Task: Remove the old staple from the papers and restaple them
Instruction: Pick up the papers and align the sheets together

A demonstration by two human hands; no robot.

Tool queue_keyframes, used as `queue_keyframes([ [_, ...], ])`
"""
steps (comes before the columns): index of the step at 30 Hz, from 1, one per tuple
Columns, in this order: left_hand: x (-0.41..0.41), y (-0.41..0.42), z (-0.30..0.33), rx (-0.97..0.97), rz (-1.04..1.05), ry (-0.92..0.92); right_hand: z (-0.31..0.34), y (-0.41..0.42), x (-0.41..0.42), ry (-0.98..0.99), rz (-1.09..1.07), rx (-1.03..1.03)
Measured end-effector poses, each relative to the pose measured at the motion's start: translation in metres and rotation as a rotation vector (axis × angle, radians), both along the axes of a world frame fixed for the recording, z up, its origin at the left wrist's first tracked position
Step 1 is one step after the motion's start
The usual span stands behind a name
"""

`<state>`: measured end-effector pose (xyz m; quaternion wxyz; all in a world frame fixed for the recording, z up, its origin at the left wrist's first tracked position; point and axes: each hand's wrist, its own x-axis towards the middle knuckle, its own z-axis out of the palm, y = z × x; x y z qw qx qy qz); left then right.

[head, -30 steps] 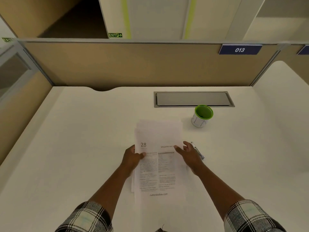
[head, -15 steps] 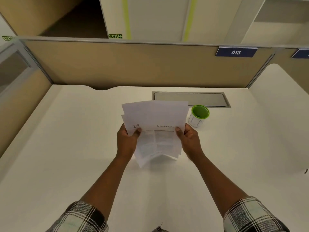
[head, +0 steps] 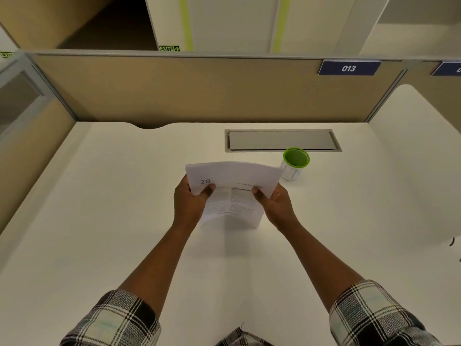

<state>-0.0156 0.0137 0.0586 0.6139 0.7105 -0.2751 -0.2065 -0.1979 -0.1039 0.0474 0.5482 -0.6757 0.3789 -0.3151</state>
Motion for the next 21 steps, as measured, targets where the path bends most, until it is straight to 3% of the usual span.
queue_keyframes([
  [21,-0.006,0.011,-0.012,0.050,-0.042,0.024,0.003,0.008,-0.002,0.047,-0.035,-0.093],
])
